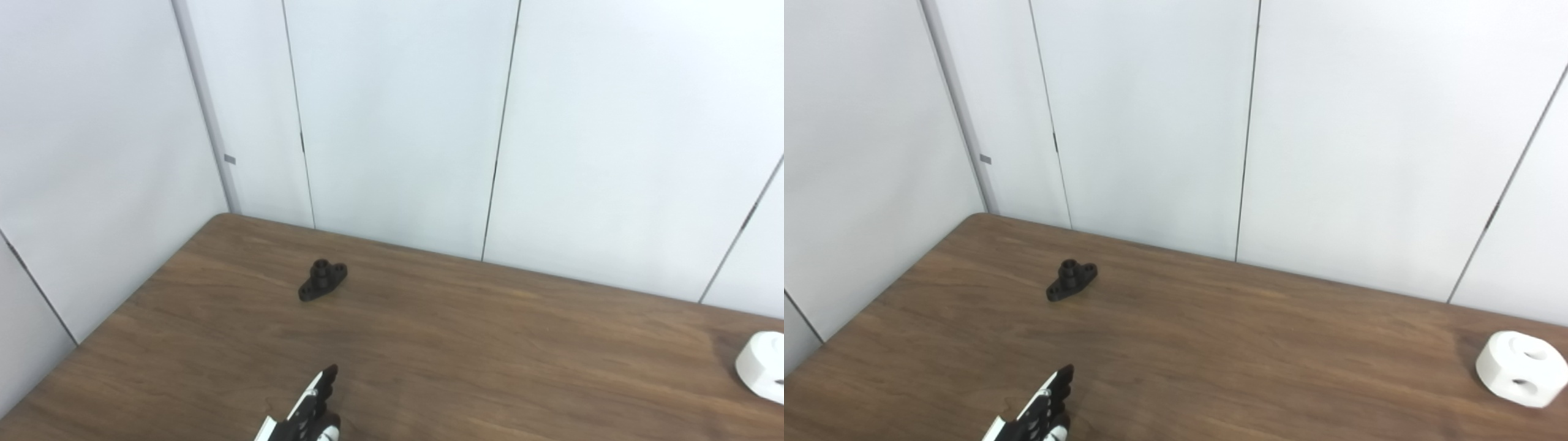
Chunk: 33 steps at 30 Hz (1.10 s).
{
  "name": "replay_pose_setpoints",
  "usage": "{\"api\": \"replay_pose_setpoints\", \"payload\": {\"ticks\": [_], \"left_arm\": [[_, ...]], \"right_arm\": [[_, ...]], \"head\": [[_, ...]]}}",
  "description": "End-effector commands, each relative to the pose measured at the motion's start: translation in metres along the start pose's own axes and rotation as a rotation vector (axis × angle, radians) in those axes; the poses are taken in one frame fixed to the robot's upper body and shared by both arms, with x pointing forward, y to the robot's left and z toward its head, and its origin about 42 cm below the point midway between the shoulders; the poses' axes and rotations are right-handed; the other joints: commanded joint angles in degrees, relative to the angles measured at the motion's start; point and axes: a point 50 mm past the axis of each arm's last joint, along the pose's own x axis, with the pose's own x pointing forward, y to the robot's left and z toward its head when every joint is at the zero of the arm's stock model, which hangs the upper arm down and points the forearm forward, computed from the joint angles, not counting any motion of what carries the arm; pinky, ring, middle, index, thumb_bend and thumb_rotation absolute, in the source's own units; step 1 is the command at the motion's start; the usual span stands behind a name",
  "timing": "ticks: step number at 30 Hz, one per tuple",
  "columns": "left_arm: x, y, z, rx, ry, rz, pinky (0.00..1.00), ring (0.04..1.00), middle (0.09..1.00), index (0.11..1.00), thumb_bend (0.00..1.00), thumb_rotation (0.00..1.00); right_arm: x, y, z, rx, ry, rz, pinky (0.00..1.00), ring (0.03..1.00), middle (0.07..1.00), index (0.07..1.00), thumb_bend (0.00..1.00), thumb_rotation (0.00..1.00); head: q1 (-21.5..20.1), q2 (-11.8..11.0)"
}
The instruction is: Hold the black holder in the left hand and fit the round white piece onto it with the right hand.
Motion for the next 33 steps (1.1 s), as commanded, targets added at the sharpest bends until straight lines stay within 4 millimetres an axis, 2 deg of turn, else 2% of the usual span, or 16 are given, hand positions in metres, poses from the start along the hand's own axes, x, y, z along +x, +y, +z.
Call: {"api": "replay_pose_setpoints", "payload": {"ticks": [1, 3, 5, 6, 8, 9, 10, 12, 14, 16, 19, 22, 24, 27, 30, 33], "left_arm": [[0.002, -0.004, 0.008, -0.005, -0.058, 0.021, 1.0, 1.0, 1.0, 0.979, 0.12, 0.41], [0.001, -0.004, 0.01, -0.002, -0.058, 0.027, 1.0, 1.0, 1.0, 0.978, 0.13, 0.37], [0.001, -0.004, 0.012, 0.003, -0.061, 0.034, 1.0, 1.0, 1.0, 0.975, 0.26, 0.12], [0.001, -0.004, 0.015, 0.022, -0.068, 0.042, 1.0, 1.0, 1.0, 0.974, 0.31, 0.05], [0.0, -0.005, 0.02, 0.04, -0.075, 0.062, 1.0, 1.0, 0.988, 0.963, 0.46, 0.01], [0.002, -0.005, 0.024, 0.062, -0.077, 0.086, 1.0, 1.0, 0.985, 0.96, 0.5, 0.01], [0.003, -0.005, 0.028, 0.08, -0.08, 0.107, 0.95, 0.966, 0.956, 0.938, 0.57, 0.0], [0.009, -0.003, 0.036, 0.124, -0.086, 0.146, 0.92, 0.945, 0.937, 0.922, 0.63, 0.0], [0.019, 0.004, 0.046, 0.163, -0.105, 0.172, 0.9, 0.914, 0.906, 0.877, 0.76, 0.0], [0.03, 0.014, 0.055, 0.231, -0.127, 0.181, 0.87, 0.909, 0.906, 0.868, 0.8, 0.0], [0.045, 0.026, 0.066, 0.289, -0.142, 0.2, 0.82, 0.894, 0.909, 0.871, 0.79, 0.02], [0.056, 0.034, 0.073, 0.345, -0.142, 0.218, 0.87, 0.926, 0.93, 0.886, 0.76, 0.06], [0.066, 0.039, 0.079, 0.413, -0.135, 0.239, 0.86, 0.924, 0.934, 0.895, 0.75, 0.06], [0.082, 0.05, 0.088, 0.481, -0.113, 0.267, 0.82, 0.911, 0.936, 0.912, 0.79, 0.08], [0.097, 0.06, 0.091, 0.554, -0.101, 0.3, 0.8, 0.888, 0.909, 0.905, 0.85, 0.14], [0.112, 0.071, 0.096, 0.617, -0.079, 0.319, 0.85, 0.921, 0.93, 0.911, 0.88, 0.24]], "right_arm": [[-0.009, -0.007, -0.022, -0.006, 0.091, -0.019, 1.0, 1.0, 1.0, 1.0, 0.62, 1.0], [-0.009, -0.006, -0.021, -0.006, 0.087, -0.018, 1.0, 1.0, 1.0, 1.0, 0.62, 1.0], [-0.009, -0.006, -0.02, -0.01, 0.083, -0.018, 1.0, 1.0, 1.0, 1.0, 0.6, 1.0], [-0.009, -0.006, -0.019, -0.012, 0.084, -0.018, 1.0, 1.0, 1.0, 1.0, 0.6, 1.0], [-0.01, -0.006, -0.019, -0.014, 0.086, -0.019, 1.0, 1.0, 0.996, 1.0, 0.6, 1.0], [-0.01, -0.007, -0.019, -0.015, 0.083, -0.02, 1.0, 1.0, 0.995, 1.0, 0.6, 1.0], [-0.01, -0.007, -0.019, -0.016, 0.08, -0.02, 1.0, 1.0, 0.991, 1.0, 0.6, 1.0], [-0.01, -0.007, -0.02, -0.015, 0.077, -0.02, 1.0, 1.0, 0.987, 1.0, 0.6, 1.0], [-0.011, -0.006, -0.02, -0.014, 0.079, -0.02, 1.0, 1.0, 0.98, 1.0, 0.61, 1.0], [-0.011, -0.006, -0.02, -0.02, 0.077, -0.017, 1.0, 1.0, 0.979, 1.0, 0.61, 1.0], [-0.011, -0.005, -0.02, -0.024, 0.081, -0.017, 1.0, 1.0, 0.974, 1.0, 0.61, 1.0], [-0.012, -0.003, -0.018, -0.022, 0.087, -0.021, 1.0, 1.0, 0.969, 1.0, 0.63, 1.0], [-0.012, -0.002, -0.017, -0.02, 0.087, -0.022, 1.0, 1.0, 0.967, 1.0, 0.62, 1.0], [-0.012, 0.001, -0.014, -0.022, 0.091, -0.023, 1.0, 1.0, 0.957, 1.0, 0.62, 1.0], [-0.013, 0.003, -0.013, -0.023, 0.094, -0.026, 1.0, 1.0, 0.95, 1.0, 0.6, 1.0], [-0.014, 0.003, -0.014, -0.03, 0.083, -0.027, 1.0, 0.998, 0.942, 1.0, 0.58, 1.0]], "head": [[-0.1, 0.02], [-0.53, 0.42], [-0.53, 0.42], [-0.71, 0.54], [-0.88, 0.87], [-0.88, 0.87], [-0.85, 1.09], [-0.99, 1.1], [-1.18, 1.26], [-1.38, 1.44], [-1.58, 1.75], [-1.65, 2.0], [-1.75, 2.16], [-2.13, 2.38], [-2.54, 2.55], [-2.68, 2.7]]}}
